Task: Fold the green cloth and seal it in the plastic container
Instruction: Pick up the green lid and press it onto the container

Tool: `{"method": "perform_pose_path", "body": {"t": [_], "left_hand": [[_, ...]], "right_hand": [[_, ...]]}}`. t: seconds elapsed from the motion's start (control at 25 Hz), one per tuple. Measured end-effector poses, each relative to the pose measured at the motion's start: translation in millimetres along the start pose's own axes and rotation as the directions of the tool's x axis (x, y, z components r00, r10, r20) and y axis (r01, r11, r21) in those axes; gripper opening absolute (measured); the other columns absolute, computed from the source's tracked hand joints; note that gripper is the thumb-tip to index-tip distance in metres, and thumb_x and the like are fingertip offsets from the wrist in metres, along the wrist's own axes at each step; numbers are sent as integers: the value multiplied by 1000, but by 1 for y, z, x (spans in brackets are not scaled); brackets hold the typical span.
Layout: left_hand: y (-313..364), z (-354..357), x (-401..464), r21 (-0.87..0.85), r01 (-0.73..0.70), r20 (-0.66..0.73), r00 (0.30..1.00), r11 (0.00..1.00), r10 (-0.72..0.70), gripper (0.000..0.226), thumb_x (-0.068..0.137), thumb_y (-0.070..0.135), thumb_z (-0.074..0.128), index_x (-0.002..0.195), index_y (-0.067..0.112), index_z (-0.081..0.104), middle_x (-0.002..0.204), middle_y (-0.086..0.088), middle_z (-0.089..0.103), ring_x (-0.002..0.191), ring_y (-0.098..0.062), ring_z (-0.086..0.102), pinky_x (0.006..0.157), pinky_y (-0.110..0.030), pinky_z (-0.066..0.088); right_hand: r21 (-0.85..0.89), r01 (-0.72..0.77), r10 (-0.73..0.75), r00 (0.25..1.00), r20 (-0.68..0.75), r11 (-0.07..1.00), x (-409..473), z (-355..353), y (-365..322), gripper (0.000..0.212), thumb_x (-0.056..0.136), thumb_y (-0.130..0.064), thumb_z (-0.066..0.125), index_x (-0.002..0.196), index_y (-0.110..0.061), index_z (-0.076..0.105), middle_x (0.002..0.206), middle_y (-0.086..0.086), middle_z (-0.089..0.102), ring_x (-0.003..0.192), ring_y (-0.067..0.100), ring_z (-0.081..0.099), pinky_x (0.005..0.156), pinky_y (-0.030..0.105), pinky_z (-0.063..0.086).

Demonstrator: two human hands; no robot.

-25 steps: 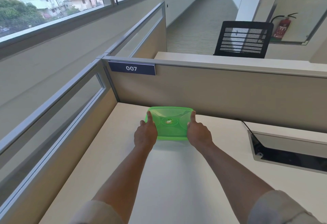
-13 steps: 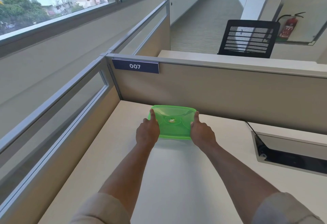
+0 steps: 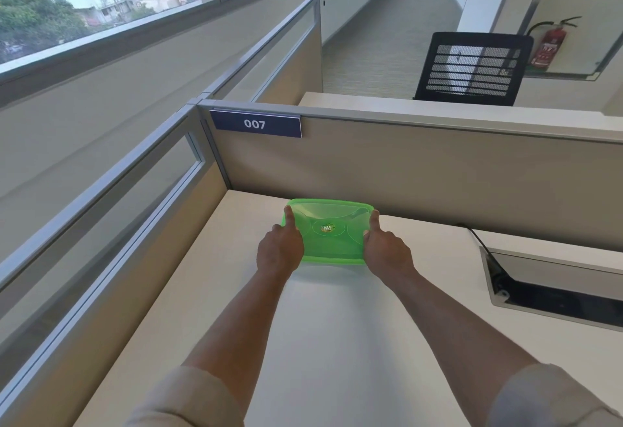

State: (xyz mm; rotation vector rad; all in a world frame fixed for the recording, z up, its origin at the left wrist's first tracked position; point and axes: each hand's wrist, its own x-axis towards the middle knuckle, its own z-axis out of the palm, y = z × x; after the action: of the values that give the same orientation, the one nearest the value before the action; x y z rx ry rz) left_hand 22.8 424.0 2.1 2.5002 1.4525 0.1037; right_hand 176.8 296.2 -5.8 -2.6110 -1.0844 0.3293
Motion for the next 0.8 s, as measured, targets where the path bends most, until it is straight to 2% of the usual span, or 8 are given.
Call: {"method": "perform_pose_path", "body": {"t": [0.32,0.68,0.8], "left_hand": [[-9,0,6,-5,-6,40,999,1000,7,67,96,21,29,156,27,1,98,-16,66,75,-32,52,68,-39,42],[-10,-4,15,123,-37,33,999,992,33,67,96,30,31,156,25,2,94,-13,68,72,-29,52,67,-35,40],[-7,-2,26,66,-51,26,998,996,49,66,97,37,30,156,28,0,98,-16,68,81,-34,61,68,-37,42]], "right_hand": [[7,-11,11,1000,-5,1000,-1,1,1,56,102,-28,27,154,-18,7,98,16,68,89,38,62,68,38,40],[6,-12,12,1000,0,1000,-3,0,1,56,102,-29,26,154,-20,7,101,18,67,92,39,63,69,39,40],[7,-10,10,1000,-2,1000,-2,1,1,56,102,-30,26,154,-20,6,100,17,68,91,39,63,69,39,40]]}}
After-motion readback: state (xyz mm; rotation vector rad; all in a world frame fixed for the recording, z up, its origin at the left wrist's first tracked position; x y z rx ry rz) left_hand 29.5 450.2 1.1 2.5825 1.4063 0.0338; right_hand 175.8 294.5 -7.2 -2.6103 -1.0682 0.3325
